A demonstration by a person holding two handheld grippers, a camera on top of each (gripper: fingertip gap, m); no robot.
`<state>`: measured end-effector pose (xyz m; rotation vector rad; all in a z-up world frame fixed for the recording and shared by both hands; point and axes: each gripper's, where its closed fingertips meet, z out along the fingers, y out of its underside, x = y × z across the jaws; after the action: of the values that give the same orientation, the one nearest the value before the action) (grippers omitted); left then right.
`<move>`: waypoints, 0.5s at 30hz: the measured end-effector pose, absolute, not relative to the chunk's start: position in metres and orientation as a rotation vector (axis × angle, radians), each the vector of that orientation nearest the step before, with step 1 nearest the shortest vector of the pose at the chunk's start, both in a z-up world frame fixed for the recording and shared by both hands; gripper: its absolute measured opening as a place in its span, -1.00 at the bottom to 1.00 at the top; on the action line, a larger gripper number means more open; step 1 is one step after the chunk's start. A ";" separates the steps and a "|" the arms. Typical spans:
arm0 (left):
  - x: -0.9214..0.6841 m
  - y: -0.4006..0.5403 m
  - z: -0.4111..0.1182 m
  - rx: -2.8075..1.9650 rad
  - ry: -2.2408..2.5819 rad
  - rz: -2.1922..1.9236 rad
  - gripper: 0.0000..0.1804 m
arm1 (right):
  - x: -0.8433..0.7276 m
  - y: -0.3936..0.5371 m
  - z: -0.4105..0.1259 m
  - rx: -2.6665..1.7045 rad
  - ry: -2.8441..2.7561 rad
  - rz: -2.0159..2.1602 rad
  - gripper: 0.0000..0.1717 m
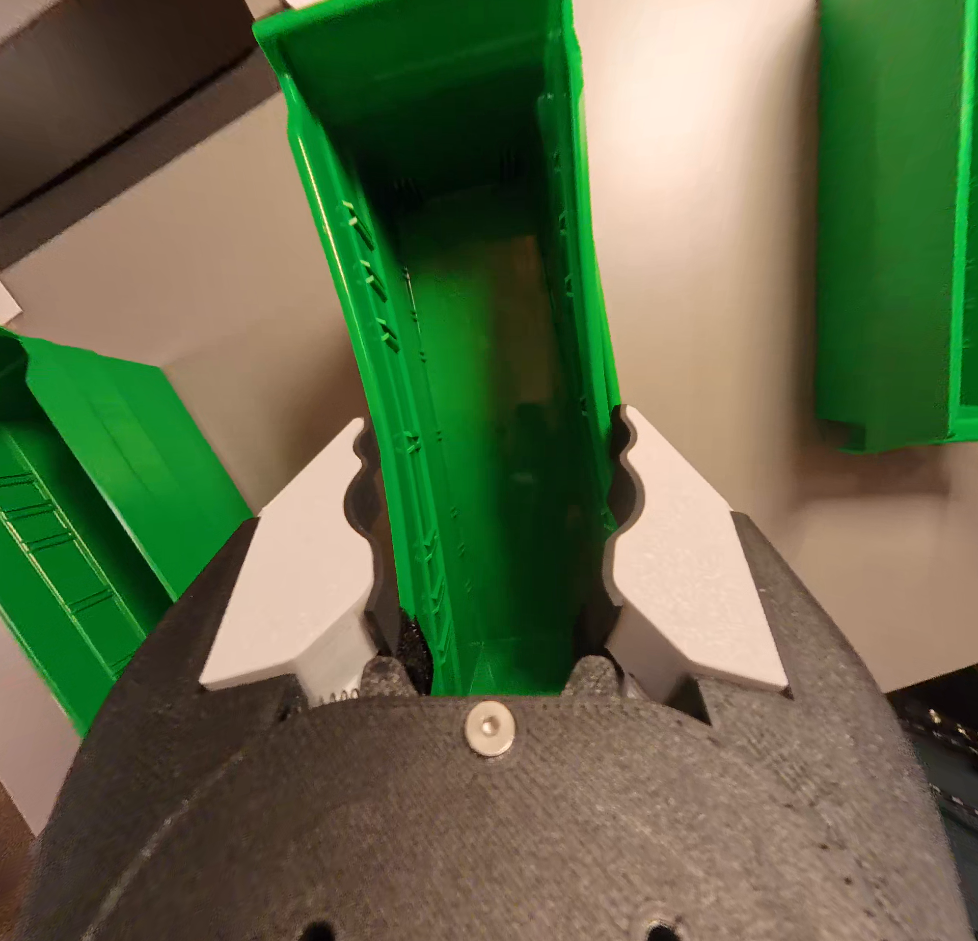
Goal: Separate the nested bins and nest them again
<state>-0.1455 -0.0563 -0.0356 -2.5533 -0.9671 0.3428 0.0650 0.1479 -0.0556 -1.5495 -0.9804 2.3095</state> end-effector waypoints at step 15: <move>-0.154 -0.055 -0.011 -2.486 -0.968 0.383 -0.01 | 0.064 0.146 -0.056 -1.550 -0.985 2.314 0.04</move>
<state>-0.1537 -0.0553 -0.0107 -2.4857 -0.9684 0.3829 0.0641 0.1455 -0.0557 -1.5501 -0.9853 2.3143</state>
